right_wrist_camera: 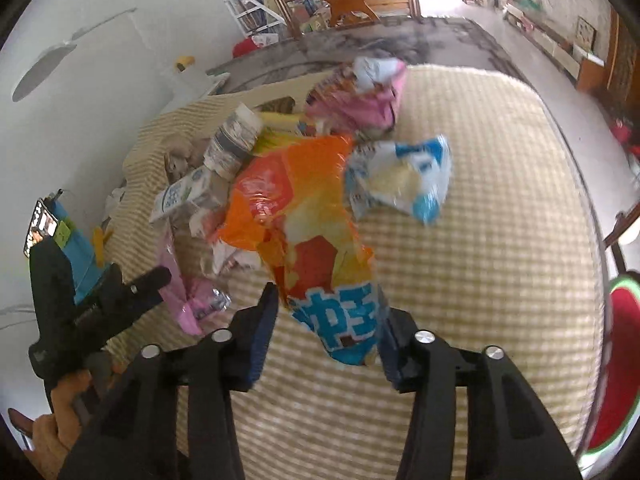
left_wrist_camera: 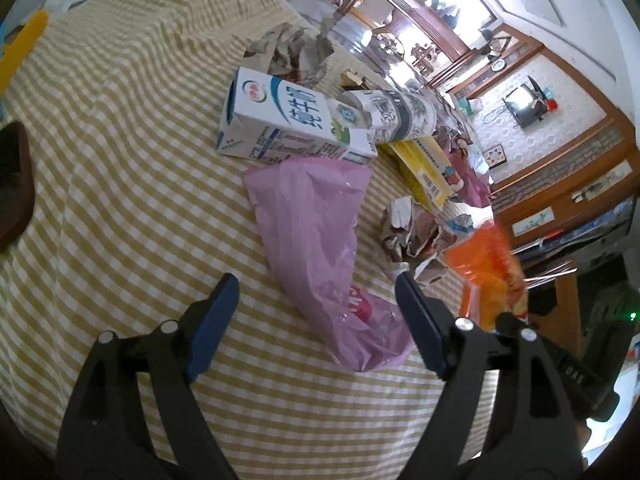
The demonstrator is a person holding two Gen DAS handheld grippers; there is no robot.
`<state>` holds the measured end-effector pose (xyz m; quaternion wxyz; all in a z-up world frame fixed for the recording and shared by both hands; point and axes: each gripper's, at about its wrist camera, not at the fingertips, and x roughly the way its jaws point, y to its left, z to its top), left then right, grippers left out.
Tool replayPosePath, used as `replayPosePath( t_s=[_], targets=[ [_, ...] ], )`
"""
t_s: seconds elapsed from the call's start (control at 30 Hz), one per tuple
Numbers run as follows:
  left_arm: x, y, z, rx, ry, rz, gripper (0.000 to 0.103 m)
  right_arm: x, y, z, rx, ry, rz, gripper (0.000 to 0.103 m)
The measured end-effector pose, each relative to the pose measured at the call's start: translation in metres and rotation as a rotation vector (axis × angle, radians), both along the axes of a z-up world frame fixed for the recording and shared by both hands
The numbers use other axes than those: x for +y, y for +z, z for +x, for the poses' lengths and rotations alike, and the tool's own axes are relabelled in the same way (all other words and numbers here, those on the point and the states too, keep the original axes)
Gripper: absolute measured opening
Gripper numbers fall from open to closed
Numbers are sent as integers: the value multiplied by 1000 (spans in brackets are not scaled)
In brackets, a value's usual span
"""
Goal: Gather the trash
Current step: 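Grasp the orange snack bag with the right tool while the left tool holds the pink bag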
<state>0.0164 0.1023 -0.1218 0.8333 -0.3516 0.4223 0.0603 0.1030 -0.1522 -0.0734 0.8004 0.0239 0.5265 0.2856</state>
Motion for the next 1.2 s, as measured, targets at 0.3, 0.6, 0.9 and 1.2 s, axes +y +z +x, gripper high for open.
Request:
replayPosePath(
  t_s=[0.3,0.6,0.9,1.2],
  targets=[
    [-22,-1,10,22,-67,102,66,2,-1,0,-36,4,69,67],
    [-28,-1,9,21,-117,91,23,7,-5,2,4,-1,152,40],
    [-31,15,6,-40,-100,140,22,-3,28,-16,-210,2,184,33],
    [-36,26,1,-92,-100,195,22,-31,37,-16,-256,-68,208,33]
  ],
)
